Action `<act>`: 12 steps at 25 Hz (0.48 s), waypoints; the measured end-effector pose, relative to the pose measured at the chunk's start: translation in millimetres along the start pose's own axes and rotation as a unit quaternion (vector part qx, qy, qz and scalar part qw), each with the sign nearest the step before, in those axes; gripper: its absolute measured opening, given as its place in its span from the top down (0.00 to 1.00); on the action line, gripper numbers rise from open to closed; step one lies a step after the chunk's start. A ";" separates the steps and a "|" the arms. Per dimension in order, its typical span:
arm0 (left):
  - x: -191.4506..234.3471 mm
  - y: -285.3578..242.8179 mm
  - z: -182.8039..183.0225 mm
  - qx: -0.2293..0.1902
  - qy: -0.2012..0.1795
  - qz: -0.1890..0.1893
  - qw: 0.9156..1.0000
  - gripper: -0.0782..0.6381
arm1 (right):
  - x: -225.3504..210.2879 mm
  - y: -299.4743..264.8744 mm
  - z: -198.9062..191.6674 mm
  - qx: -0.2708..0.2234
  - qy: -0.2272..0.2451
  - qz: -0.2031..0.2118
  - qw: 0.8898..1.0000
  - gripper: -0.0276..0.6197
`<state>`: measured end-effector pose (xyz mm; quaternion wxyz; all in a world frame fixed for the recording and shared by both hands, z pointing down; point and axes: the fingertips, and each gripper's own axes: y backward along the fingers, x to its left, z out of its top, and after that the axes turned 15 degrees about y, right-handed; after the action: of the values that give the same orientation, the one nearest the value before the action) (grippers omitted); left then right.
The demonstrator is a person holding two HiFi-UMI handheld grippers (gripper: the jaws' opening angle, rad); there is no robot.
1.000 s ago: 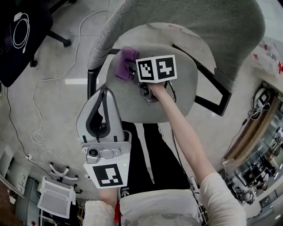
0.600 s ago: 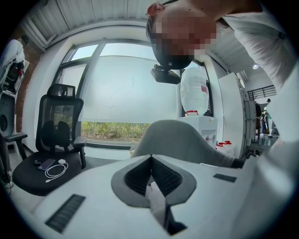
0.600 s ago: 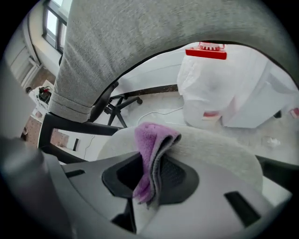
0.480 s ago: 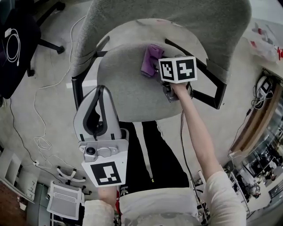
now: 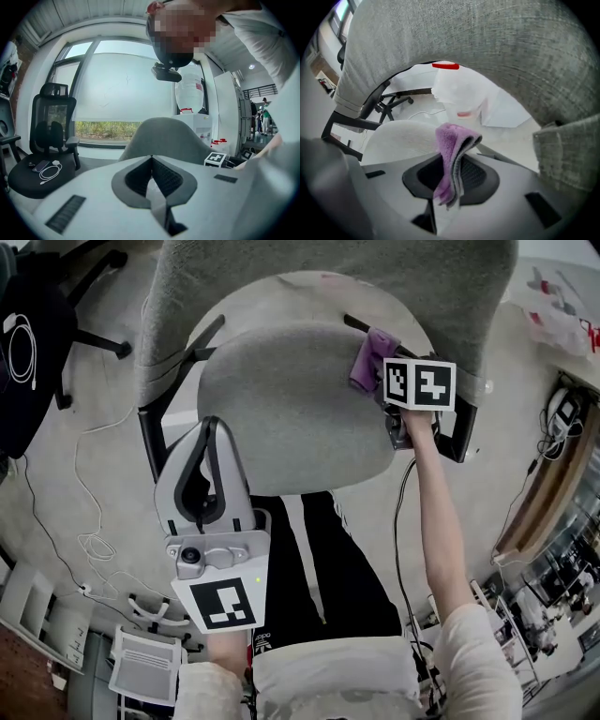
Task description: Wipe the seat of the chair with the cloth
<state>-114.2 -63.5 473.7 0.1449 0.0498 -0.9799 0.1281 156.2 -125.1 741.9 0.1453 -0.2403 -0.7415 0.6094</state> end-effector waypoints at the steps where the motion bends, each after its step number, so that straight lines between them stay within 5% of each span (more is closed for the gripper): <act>1: -1.4 -0.3 -1.1 0.001 0.000 -0.003 1.000 0.87 | -6.2 1.7 -2.9 0.004 0.003 -0.014 1.000 0.82; 12: 11.4 3.8 -5.6 0.005 -0.004 0.009 1.000 0.87 | -29.2 10.0 -12.4 0.013 -0.005 -0.072 0.997 0.82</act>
<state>-124.0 -59.0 481.4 0.1394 0.0422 -0.9802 0.1340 188.9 -128.9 737.1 0.1879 -0.1818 -0.7498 0.6078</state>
